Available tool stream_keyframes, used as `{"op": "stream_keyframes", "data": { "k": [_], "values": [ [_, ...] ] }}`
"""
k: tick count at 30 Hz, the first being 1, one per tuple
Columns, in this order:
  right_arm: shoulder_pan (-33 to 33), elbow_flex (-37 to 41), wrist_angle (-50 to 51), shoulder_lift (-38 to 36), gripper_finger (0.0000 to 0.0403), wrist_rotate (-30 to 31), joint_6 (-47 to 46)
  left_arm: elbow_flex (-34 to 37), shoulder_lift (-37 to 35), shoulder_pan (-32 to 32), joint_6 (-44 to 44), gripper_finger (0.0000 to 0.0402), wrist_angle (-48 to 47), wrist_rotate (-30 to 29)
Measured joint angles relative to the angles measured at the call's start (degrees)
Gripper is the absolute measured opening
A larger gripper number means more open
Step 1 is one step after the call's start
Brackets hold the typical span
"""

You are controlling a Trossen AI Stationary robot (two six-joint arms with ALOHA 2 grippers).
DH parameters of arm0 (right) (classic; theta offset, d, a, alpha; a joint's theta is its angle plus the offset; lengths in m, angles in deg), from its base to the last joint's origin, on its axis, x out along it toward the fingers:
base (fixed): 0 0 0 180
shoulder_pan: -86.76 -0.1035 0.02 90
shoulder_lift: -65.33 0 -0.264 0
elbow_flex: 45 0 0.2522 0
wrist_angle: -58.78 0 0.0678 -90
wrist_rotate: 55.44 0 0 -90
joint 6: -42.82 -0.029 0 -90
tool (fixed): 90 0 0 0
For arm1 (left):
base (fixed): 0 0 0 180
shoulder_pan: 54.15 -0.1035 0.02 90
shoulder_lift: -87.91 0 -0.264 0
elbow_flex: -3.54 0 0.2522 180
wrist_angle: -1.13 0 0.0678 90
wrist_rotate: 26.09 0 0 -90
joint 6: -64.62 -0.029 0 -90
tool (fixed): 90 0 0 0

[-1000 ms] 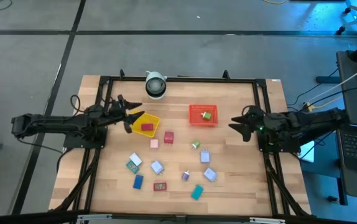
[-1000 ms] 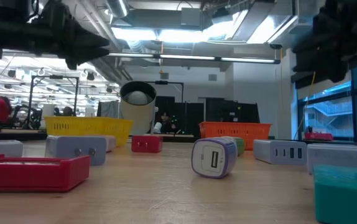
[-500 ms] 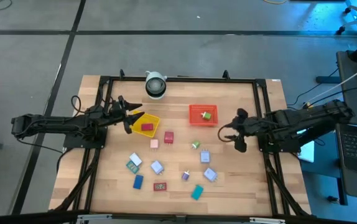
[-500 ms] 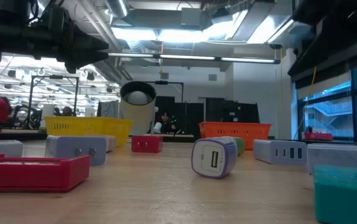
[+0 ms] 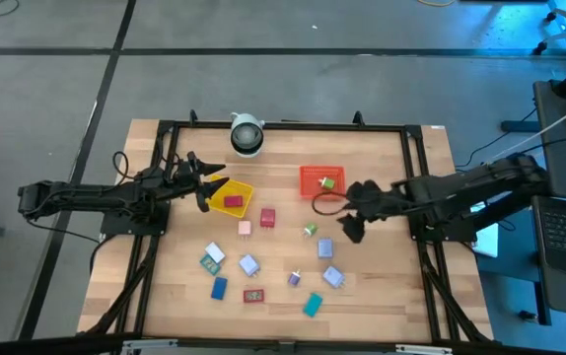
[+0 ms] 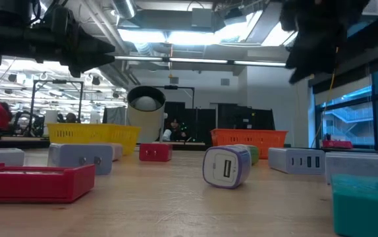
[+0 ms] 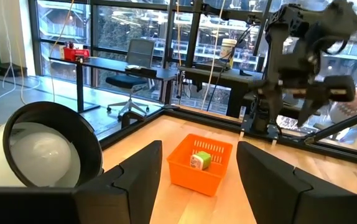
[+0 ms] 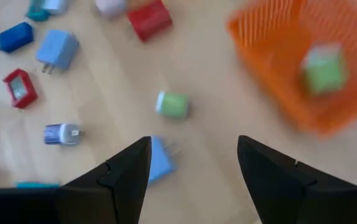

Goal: Pick & Place Office items
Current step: Put the top light blue charger adapter into the orange bin

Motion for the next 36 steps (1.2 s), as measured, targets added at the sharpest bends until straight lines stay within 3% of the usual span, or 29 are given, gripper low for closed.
{"op": "stream_keyframes", "data": {
  "k": [10, 16, 19, 23, 36],
  "values": [
    [-6.83, -4.11, -0.36, 10.94, 0.024, -1.98, -26.37, -0.02, 0.0, 0.02, 0.36, 0.0203, 0.05, -4.77],
    [-7.35, -12.63, 5.93, 19.42, 0.024, -3.58, -33.47, -0.02, 0.0, 0.0, 0.8, 0.0203, -1.15, -10.45],
    [-7.39, -16.17, 10.86, 24.01, 0.0244, -4.33, -33.21, -0.02, 0.0, 0.0, 1.02, 0.0203, -1.55, -10.08],
    [-7.5, -17.63, 14.18, 28.19, 0.0262, -0.47, -34.02, -0.04, -0.23, 0.01, 1.13, 0.0203, -1.02, -8.85],
    [-8.62, -17.62, 7.91, 30.94, 0.0285, 1.28, -52.13, -0.09, -0.33, 0.02, 1.59, 0.0203, -0.38, -1.28]
  ]
}}
